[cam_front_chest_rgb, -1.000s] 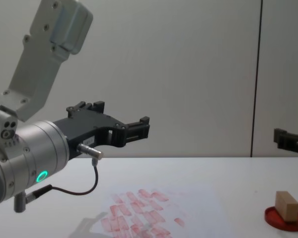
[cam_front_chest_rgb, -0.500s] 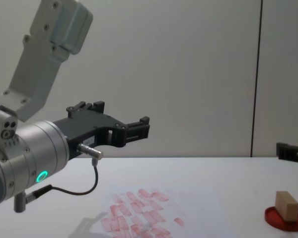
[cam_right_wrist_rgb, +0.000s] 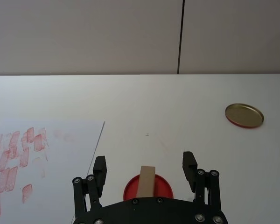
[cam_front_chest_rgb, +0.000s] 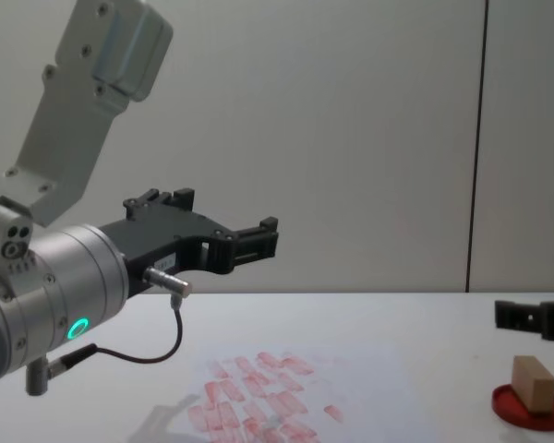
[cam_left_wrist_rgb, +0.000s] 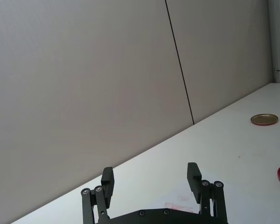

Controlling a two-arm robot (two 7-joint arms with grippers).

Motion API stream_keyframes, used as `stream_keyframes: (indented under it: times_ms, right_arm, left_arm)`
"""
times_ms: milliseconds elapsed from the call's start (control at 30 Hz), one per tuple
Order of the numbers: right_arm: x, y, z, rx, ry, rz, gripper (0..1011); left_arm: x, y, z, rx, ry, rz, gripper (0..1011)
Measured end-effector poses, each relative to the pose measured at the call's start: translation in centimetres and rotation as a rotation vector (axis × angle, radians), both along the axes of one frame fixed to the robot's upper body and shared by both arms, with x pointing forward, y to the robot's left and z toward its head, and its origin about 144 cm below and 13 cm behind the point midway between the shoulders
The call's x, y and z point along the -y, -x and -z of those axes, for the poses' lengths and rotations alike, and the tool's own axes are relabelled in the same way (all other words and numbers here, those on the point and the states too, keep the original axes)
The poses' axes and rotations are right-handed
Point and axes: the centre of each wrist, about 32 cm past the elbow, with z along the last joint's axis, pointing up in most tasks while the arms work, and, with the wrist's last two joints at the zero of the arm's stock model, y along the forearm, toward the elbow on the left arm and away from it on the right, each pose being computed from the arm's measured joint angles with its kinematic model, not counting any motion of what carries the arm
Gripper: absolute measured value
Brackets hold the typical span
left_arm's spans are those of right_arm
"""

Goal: Use the one hand to pick up the stamp and affix it onto the A4 paper.

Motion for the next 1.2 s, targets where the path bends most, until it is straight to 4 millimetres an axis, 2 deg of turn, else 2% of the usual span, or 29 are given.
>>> stream_keyframes:
  times_ms: [733, 967, 1000, 1100, 1200]
  right_arm:
    - [-2.1, -1.0, 1.0, -0.087, 0.019, 0.044, 1003]
    - [-2.5, -1.1, 1.2, -0.109, 0.027, 0.058, 868]
    - [-2.5, -1.1, 1.3, -0.112, 0.027, 0.06, 818]
    - [-2.7, -1.2, 1.3, -0.123, 0.031, 0.067, 763]
    - [-2.8, -1.2, 1.4, -0.132, 0.036, 0.075, 648]
  left_arm:
    - [0.0, 0.0, 0.0, 0.0, 0.0, 0.0, 993]
    - [0.0, 0.0, 0.0, 0.0, 0.0, 0.0, 993]
    - [0.0, 0.0, 0.0, 0.0, 0.0, 0.0, 993]
    - [0.0, 0.0, 0.0, 0.0, 0.0, 0.0, 993]
    - [0.0, 0.0, 0.0, 0.0, 0.0, 0.0, 993]
